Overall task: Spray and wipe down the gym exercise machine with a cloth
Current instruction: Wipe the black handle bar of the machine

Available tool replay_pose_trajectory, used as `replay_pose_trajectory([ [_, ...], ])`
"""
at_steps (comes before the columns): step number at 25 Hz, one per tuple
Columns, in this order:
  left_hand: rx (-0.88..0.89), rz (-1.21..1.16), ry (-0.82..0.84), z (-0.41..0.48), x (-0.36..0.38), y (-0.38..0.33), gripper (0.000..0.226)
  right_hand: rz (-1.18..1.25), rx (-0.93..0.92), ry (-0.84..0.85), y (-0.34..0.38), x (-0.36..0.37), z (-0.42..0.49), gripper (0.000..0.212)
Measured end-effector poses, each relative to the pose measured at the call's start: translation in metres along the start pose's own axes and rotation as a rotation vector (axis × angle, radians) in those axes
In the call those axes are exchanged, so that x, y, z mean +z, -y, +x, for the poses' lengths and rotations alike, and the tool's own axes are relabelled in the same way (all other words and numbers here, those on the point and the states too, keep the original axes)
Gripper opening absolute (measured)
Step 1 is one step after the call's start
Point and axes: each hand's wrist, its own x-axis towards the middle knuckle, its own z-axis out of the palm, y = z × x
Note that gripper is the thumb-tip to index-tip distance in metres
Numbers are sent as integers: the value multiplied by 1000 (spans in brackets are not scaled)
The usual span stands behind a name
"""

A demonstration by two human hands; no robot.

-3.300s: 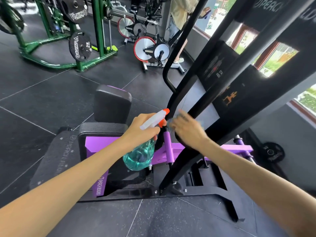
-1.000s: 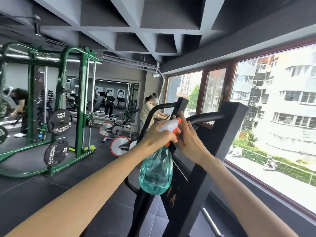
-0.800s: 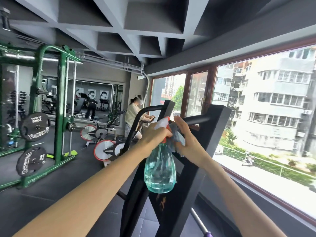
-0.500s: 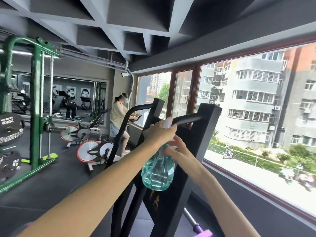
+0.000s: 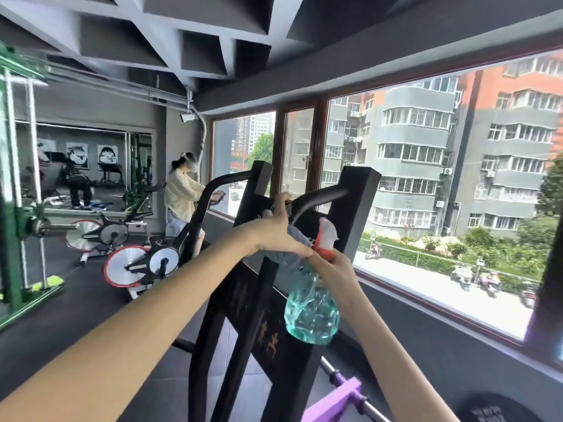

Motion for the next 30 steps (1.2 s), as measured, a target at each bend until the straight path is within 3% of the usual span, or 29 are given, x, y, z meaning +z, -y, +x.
replay_pose_trajectory([
  [3,-4,-97,-106,8,-8,19,94,19,43,-11,4,-19,-1,31],
  [8,-57,-70,-240,29,13,41,69,109,46,71,23,-42,-11,23],
  [10,-72,52,-234,30,22,45,69,50,15,109,28,-46,-11,23],
  [18,1,139,-184,29,27,31,75,-122,-10,104,56,-40,0,24],
  [24,45,205,-396,32,46,35,55,-181,35,119,58,-39,6,27],
  [30,134,319,-589,41,48,30,53,-41,-91,63,31,-46,-3,22],
])
